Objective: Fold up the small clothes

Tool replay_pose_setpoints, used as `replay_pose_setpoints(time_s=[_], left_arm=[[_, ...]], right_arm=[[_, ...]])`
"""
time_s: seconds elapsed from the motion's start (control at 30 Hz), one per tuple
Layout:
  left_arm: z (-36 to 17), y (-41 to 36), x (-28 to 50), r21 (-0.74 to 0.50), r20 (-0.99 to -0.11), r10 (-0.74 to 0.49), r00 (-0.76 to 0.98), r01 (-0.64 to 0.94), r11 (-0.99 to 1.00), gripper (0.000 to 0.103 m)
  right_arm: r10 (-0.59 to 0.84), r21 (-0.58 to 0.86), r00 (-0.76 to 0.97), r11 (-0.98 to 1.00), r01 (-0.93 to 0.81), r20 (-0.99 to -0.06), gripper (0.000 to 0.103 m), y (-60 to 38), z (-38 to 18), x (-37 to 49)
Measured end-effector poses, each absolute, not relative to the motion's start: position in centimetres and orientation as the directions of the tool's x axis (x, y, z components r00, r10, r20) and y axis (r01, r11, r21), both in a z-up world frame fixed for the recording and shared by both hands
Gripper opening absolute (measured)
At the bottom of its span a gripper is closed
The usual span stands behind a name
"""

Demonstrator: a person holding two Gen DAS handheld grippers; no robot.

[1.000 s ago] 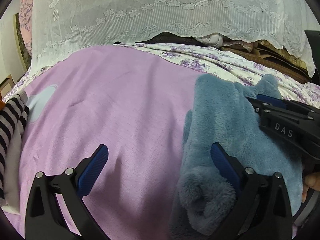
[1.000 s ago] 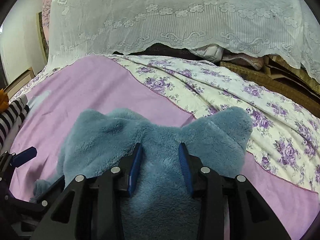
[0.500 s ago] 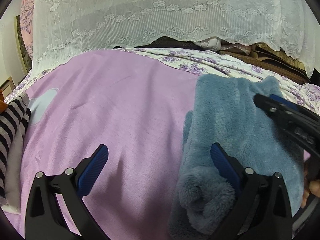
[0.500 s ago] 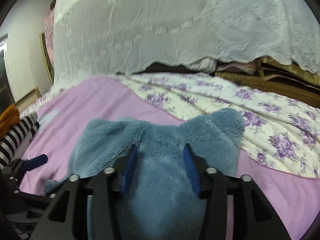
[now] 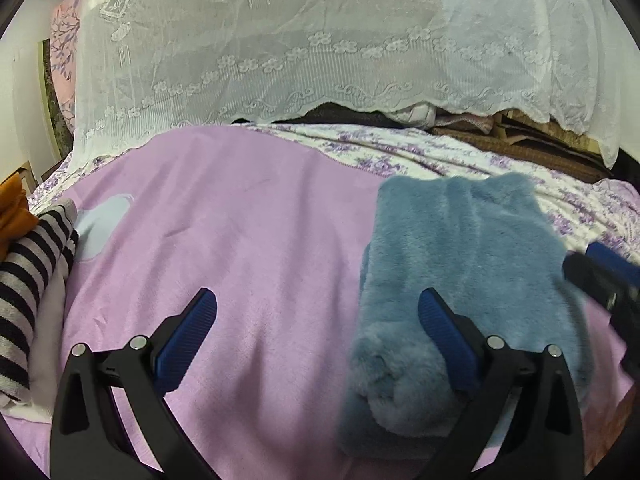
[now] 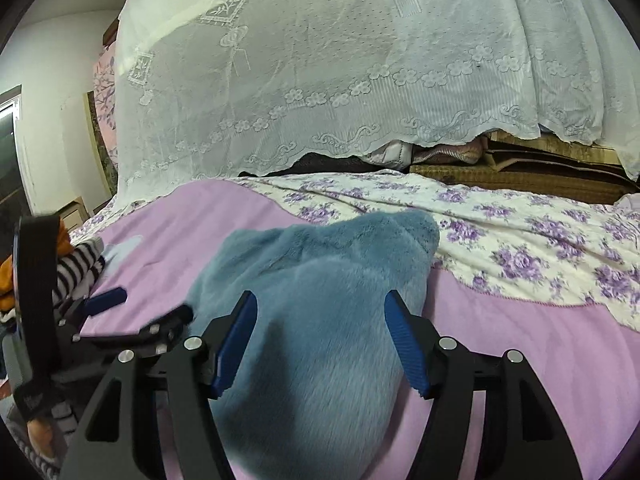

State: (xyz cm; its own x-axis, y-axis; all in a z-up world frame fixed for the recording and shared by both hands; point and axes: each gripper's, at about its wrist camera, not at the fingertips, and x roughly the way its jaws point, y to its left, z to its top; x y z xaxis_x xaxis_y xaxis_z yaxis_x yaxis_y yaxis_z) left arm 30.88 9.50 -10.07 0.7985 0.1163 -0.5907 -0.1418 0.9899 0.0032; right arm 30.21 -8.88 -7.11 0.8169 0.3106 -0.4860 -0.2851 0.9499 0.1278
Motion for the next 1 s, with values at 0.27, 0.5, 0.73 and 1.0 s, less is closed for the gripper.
replay_pose_setpoints(time_s=[0.27, 0.5, 0.73, 1.0], left_arm=[[-11.0, 8.6, 31.0, 0.027, -0.62, 0.096, 0.779, -0.101, 0.994, 0.099], [-10.9, 11.3, 31.8, -0.299, -0.657, -0.237, 0.715, 0.041, 0.953, 0.098], [-13.5, 11.8, 34.8, -0.532, -0.666, -0.488, 0.564, 0.099, 0.841, 0.098], [-16.1, 11.3, 37.8, -0.659, -0.634, -0.636, 0.441, 0.123, 0.742, 0.099]], right_arm=[[0.317, 0.18, 0.746, 0.948, -0.261, -0.586, 0.075, -9.6, -9.8, 30.0], [0.379, 0.283, 0.743, 0.923, -0.262, -0.551, 0.086, -11.3, -9.0, 29.9], [0.46, 0.449, 0.712, 0.865, -0.225, -0.53, 0.089, -14.1, -9.4, 31.6], [0.604, 0.654, 0.585, 0.74, -0.158, -0.542, 0.092, -13.8, -13.3, 36.5]])
